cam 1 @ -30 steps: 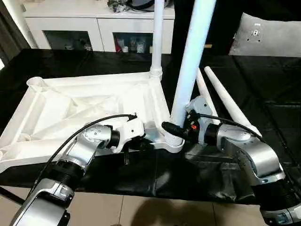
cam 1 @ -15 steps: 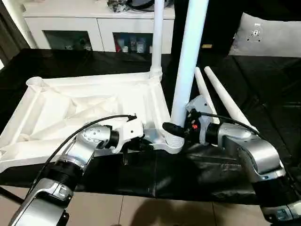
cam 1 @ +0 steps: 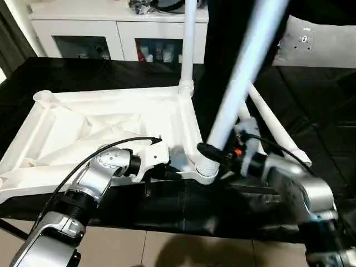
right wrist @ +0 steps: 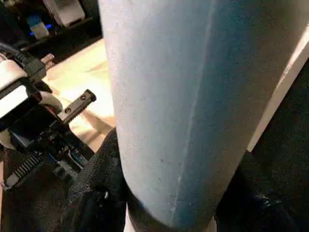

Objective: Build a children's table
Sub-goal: Insert table leg to table base

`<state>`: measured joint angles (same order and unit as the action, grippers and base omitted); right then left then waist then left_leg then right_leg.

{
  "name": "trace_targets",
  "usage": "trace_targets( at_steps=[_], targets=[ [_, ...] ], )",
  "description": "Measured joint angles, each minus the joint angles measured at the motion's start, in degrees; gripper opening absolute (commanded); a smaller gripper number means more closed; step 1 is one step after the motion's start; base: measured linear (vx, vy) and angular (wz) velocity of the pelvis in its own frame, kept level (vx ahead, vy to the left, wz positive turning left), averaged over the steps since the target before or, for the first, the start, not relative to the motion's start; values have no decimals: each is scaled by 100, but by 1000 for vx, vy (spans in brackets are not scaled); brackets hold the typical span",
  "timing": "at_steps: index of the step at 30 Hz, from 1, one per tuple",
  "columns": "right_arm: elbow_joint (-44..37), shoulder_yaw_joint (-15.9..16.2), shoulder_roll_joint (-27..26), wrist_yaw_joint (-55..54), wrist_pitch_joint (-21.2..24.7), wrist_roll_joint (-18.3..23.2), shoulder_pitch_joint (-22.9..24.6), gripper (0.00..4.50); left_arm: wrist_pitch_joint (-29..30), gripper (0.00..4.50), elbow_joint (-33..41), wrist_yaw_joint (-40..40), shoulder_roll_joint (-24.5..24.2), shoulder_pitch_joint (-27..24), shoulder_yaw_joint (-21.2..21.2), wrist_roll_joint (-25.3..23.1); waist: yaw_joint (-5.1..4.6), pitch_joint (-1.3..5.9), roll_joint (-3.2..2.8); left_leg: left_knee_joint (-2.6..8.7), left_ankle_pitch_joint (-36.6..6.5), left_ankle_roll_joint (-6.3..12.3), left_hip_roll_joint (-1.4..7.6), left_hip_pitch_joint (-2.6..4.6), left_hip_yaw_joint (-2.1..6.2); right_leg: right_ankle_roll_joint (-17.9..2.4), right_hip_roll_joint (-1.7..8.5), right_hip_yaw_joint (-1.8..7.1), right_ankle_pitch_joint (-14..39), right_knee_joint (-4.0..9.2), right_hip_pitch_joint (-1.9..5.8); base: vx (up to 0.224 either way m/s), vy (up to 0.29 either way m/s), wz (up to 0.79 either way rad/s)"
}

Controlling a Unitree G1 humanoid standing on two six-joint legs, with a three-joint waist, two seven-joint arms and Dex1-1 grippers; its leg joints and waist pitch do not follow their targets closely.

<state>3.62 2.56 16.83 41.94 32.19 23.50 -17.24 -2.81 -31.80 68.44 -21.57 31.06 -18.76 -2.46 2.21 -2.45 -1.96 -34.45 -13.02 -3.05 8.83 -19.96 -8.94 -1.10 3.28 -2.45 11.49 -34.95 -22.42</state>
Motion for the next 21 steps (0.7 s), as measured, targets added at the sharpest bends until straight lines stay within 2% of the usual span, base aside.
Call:
trace_targets(
  at_steps=[9,13,16,21],
  targets=[
    [-73,-169,-306,-120,-814,61,596,189,16,0,-16,-3,30,-9,0,3,9,14,-24,0,0,-1,0,1,0,0,0,0,0,3,4,0,0,0],
    [-73,-185,-319,-155,-988,47,658,189,16,0,-28,-5,32,-8,1,8,6,16,-30,0,0,-1,0,1,0,0,1,-1,0,3,5,0,0,0],
    [-70,50,-195,-152,-1301,-183,697,189,17,0,-30,-4,31,-15,1,11,2,18,-35,1,-1,-1,0,1,1,0,1,-1,0,4,5,0,0,0],
    [20,351,-34,-77,-1460,-441,518,189,19,0,-28,-8,7,-48,15,26,-29,26,-47,0,-1,-1,0,4,1,0,1,-1,0,4,8,0,0,0]
  ],
)
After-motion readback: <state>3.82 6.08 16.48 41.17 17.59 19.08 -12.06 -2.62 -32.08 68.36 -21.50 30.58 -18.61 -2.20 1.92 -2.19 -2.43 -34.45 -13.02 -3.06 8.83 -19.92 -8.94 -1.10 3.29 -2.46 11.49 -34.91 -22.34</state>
